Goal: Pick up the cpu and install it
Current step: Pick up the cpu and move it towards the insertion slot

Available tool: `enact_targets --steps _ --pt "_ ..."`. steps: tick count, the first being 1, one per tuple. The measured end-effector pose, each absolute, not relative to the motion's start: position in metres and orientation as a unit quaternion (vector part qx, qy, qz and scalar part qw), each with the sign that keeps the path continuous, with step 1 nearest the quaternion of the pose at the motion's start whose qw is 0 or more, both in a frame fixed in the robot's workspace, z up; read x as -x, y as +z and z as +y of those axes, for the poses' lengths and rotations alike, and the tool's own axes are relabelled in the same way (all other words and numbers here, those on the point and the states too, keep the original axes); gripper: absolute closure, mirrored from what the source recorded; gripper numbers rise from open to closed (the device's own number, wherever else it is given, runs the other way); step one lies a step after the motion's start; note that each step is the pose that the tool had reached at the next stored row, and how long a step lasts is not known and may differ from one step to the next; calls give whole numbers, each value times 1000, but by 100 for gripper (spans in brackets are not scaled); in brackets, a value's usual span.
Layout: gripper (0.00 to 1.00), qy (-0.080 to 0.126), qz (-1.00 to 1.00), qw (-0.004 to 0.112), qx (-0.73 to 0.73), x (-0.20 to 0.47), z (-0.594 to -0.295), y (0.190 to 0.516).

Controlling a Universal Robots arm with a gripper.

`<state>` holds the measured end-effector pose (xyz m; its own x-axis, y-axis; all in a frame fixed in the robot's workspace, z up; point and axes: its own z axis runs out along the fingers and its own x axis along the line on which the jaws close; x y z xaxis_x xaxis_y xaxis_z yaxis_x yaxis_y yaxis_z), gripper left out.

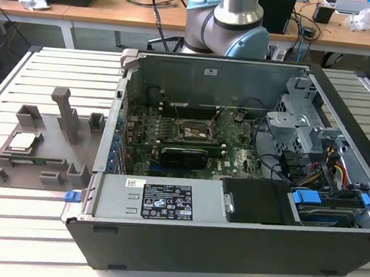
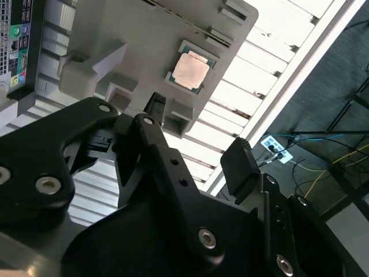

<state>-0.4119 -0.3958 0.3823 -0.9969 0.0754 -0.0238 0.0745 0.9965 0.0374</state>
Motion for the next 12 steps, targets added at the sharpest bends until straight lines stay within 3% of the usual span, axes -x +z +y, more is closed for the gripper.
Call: enact_targets --steps 3,12 --pt "34 -5 999 13 -30 412 -396 382" --pt "34 -8 1000 13 -14 412 -395 378"
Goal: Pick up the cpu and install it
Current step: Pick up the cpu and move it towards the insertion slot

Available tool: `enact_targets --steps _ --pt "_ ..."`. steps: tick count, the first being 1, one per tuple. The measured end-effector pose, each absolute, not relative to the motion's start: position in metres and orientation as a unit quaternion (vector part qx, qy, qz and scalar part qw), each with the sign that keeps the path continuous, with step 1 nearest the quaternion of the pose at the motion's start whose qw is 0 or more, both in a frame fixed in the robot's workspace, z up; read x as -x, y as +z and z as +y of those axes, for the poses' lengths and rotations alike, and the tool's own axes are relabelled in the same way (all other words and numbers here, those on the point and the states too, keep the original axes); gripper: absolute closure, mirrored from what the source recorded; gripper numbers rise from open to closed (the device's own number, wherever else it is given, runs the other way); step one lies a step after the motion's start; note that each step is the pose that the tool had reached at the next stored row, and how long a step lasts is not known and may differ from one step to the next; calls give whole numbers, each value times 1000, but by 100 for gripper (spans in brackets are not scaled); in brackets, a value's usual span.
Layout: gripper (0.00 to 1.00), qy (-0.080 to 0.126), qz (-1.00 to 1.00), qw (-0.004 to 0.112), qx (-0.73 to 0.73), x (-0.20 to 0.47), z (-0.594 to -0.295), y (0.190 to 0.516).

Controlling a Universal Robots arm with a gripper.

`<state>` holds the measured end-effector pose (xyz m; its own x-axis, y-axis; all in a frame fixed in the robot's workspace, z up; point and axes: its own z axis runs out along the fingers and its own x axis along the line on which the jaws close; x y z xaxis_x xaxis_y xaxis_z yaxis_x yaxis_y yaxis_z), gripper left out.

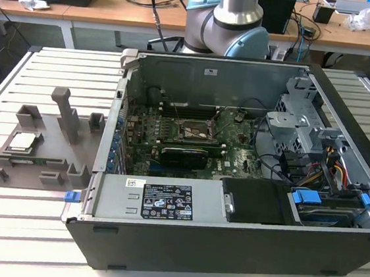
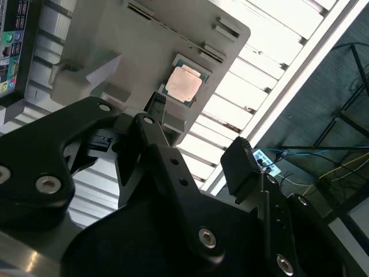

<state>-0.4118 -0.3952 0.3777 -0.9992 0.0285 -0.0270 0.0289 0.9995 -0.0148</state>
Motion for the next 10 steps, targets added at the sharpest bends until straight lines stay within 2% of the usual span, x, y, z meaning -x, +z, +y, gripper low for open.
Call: enact_targets --steps 10 --pt "34 -8 1000 13 -14 412 -395 365"
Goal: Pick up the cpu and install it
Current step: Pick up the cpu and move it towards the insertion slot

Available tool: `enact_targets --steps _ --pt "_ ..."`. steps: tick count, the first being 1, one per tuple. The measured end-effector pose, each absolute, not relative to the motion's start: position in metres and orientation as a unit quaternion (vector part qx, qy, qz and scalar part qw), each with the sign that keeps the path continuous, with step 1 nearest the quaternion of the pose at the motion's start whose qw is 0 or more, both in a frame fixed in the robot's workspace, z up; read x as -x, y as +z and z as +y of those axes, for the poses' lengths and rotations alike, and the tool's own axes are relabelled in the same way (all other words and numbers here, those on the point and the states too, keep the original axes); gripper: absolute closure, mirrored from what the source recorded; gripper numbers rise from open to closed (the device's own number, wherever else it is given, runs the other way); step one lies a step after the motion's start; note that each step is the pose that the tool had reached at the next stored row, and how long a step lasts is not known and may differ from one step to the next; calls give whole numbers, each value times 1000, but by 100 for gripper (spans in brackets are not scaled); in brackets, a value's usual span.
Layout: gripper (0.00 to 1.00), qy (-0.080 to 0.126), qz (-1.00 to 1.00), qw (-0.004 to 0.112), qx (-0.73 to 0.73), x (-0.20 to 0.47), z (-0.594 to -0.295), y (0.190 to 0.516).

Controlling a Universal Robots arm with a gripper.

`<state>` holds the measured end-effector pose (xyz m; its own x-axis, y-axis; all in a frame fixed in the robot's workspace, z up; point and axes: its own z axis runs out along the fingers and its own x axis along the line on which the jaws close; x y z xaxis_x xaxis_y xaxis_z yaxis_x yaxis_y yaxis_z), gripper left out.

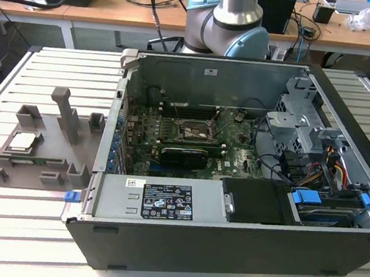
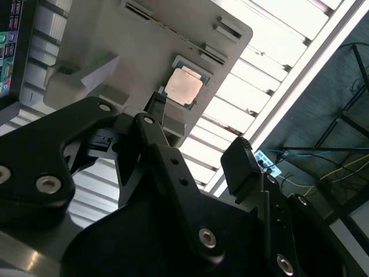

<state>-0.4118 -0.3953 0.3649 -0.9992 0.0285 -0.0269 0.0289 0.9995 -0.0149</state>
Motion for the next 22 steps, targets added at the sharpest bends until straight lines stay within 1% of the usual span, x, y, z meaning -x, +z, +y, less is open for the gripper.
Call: enact_targets --steps 22 --pt "34 -8 1000 13 -14 412 -395 342"
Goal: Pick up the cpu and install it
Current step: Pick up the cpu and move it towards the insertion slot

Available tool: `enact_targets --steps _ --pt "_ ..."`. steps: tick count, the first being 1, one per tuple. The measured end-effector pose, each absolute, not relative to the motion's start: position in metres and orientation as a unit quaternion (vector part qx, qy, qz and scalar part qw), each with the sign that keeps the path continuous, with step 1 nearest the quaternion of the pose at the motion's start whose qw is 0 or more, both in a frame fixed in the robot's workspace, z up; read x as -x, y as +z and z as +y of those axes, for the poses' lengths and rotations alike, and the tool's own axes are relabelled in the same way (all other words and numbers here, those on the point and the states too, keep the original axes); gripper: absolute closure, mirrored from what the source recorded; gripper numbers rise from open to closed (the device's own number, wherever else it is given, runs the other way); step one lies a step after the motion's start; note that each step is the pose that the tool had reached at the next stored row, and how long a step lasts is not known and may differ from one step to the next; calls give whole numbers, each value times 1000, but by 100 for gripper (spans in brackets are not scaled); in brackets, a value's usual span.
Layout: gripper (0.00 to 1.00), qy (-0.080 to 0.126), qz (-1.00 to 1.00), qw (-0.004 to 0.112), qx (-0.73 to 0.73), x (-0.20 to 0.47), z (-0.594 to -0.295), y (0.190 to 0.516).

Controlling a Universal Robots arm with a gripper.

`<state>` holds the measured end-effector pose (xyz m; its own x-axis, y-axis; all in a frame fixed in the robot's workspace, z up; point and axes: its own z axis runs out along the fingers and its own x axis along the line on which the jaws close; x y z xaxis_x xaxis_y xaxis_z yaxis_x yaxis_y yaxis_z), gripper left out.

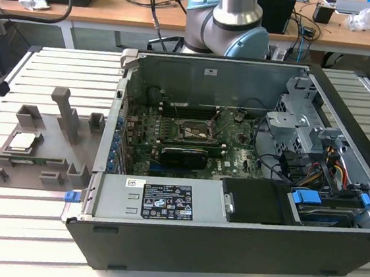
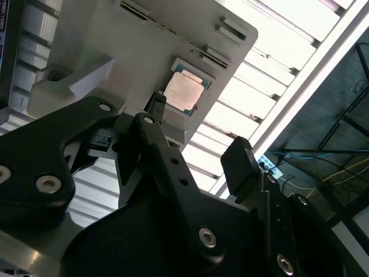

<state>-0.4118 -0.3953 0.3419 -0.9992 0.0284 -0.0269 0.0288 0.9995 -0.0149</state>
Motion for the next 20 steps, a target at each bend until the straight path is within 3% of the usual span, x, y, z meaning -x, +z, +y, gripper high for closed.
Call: enact_targets --steps 20 --pt "34 -8 1000 13 -14 412 -395 327"
